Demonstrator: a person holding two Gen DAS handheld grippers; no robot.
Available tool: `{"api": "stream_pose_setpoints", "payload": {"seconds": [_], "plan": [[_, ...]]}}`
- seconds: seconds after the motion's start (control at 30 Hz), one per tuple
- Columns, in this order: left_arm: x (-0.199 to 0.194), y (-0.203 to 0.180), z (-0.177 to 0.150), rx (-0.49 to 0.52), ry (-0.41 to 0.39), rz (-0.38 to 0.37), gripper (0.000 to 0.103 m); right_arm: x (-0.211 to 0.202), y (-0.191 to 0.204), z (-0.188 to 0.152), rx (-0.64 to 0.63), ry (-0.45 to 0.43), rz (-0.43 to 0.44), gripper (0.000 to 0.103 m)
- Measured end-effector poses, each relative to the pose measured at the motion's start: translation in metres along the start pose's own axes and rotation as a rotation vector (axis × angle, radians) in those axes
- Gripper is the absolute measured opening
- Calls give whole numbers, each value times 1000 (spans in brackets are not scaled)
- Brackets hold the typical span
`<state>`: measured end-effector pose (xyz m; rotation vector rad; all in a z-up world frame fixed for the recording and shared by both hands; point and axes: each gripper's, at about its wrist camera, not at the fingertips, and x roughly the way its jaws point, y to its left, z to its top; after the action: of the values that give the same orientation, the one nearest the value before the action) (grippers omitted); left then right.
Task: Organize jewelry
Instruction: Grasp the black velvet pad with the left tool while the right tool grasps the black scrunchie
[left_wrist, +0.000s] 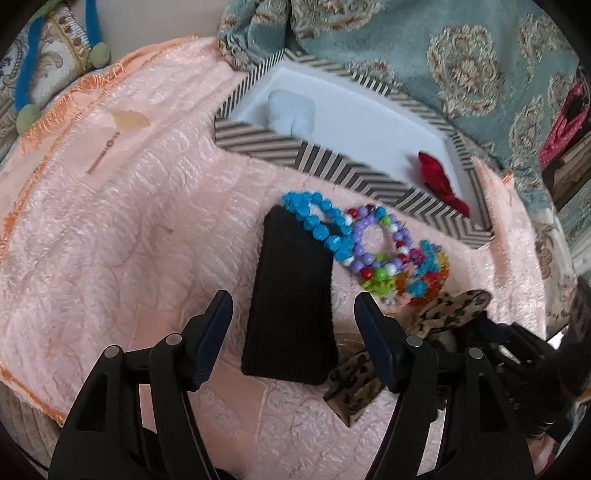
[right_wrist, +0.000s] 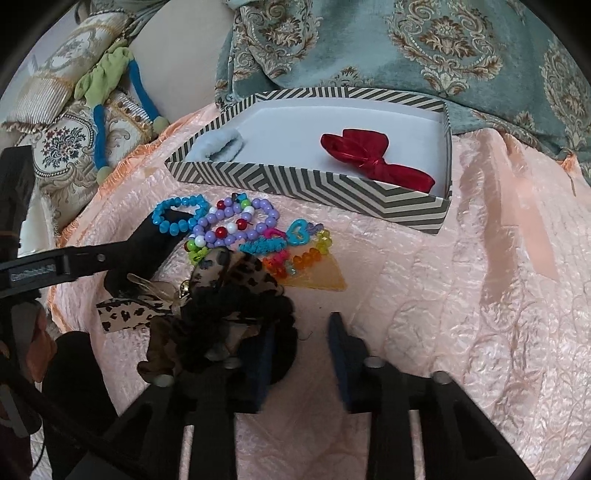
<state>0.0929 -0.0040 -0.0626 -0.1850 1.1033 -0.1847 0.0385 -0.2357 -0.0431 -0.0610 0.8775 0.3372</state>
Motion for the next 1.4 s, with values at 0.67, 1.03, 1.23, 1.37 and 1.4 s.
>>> {"api": "stream_pose_setpoints", "payload": {"seconds": [0.67, 1.03, 1.23, 1.37, 1.4], "plan": [[-31, 14, -6, -12, -80, -11, 20, -34, -21, 4, 74, -38, 41, 9], [-46, 7, -11, -2, -99, -18, 20, -3, -14, -1, 37, 9, -3, 23], [-53, 2, -12, 11, -118, -18, 20, -22, -21, -4, 58, -38, 14, 7], [-58, -1, -9, 9, -131, -25, 20, -41, -28, 1, 73, -72, 13, 6], [-58, -2, -9, 11, -133, -26, 20, -44, -29, 3, 77, -79, 15, 6]]}}
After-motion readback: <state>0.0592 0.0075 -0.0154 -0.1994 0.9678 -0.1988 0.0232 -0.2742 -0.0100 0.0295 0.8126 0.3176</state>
